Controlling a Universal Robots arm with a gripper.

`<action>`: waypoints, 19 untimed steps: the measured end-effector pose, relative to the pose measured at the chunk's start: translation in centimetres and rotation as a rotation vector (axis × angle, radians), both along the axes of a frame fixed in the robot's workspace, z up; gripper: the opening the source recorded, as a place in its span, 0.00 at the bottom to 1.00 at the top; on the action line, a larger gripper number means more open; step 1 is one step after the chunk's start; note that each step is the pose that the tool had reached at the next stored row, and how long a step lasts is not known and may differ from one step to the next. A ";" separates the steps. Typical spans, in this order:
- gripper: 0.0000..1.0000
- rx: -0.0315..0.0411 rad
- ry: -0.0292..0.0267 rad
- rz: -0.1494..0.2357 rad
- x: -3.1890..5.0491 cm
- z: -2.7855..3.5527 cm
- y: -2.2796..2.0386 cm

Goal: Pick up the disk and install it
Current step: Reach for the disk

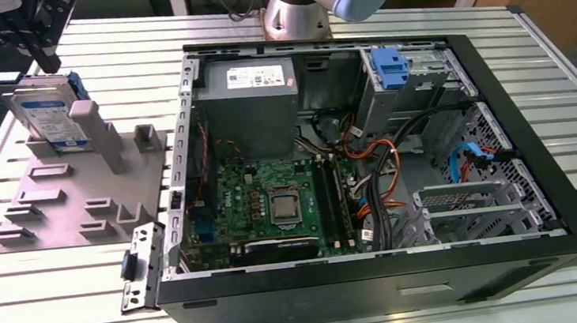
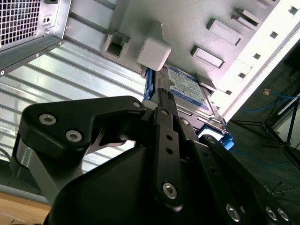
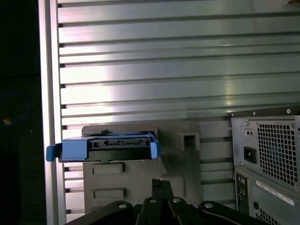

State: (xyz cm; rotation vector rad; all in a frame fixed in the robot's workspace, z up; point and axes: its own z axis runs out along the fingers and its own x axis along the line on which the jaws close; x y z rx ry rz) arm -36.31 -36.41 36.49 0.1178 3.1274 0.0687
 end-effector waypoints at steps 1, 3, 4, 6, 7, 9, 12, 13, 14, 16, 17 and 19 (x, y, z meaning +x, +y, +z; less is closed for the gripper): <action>0.11 0.0000 0.0000 0.000 0.00 0.00 0.00; 0.11 0.0002 -0.0003 0.000 -0.03 -0.02 0.00; 0.11 0.0001 -0.0002 0.000 -0.09 -0.02 0.00; 0.11 0.0001 0.0000 0.000 -0.24 -0.01 0.00; 0.11 0.0000 -0.0001 0.000 -0.32 -0.02 0.00; 0.11 0.0000 0.0000 0.000 -0.51 -0.02 0.00; 0.11 0.0000 0.0000 0.000 -0.81 -0.03 0.00; 0.11 0.0000 0.0000 0.000 -0.86 -0.04 0.00; 0.11 0.0000 0.0000 0.000 -0.86 -0.04 0.00; 0.11 0.0000 0.0000 0.000 -0.87 -0.04 0.00; 0.11 0.0000 0.0000 0.000 -0.88 -0.04 0.00; 0.11 0.0000 0.0000 0.000 -0.88 -0.04 0.00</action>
